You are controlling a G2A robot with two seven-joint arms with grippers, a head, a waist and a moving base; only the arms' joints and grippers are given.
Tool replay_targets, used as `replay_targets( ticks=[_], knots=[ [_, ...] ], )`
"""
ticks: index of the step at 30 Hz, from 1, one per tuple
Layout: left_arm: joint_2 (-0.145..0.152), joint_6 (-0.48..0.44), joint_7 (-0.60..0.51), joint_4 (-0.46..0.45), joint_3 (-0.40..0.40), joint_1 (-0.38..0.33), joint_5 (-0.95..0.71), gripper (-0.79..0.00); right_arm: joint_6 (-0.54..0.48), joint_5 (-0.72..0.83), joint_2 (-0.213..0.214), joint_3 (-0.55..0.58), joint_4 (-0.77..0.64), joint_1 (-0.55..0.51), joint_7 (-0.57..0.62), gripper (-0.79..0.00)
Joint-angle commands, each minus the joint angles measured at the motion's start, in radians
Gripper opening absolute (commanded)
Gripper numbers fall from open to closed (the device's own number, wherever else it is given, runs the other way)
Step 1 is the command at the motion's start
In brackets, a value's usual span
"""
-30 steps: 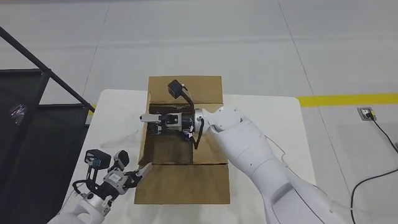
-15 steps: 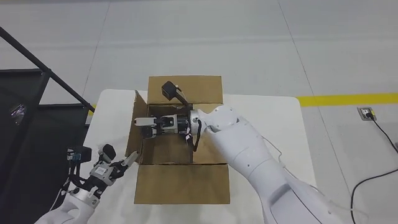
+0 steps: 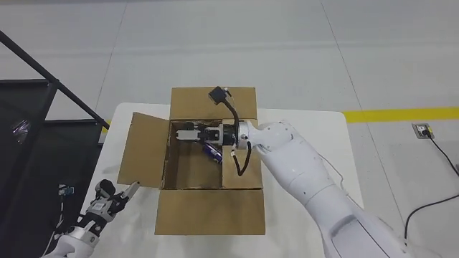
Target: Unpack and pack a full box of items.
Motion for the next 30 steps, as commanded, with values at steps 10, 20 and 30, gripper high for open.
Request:
replay_targets(
  ticks=[10, 20, 30],
  knots=[
    [-0.002, -0.004, -0.013, 0.108, 0.029, -0.066, 0.001, 0.0, -0.078, -0.081, 0.148, -0.024, -0.264, -0.106, -0.078, 0.0],
    [-0.003, -0.007, -0.029, 0.149, 0.03, -0.083, -0.003, 0.0, -0.088, -0.05, 0.208, -0.044, -0.342, -0.122, -0.089, 0.0],
    [-0.004, -0.045, 0.011, 0.087, -0.006, -0.04, -0.028, 0.0, -0.094, -0.049, 0.218, -0.044, -0.352, -0.123, -0.094, 0.0]
  ],
)
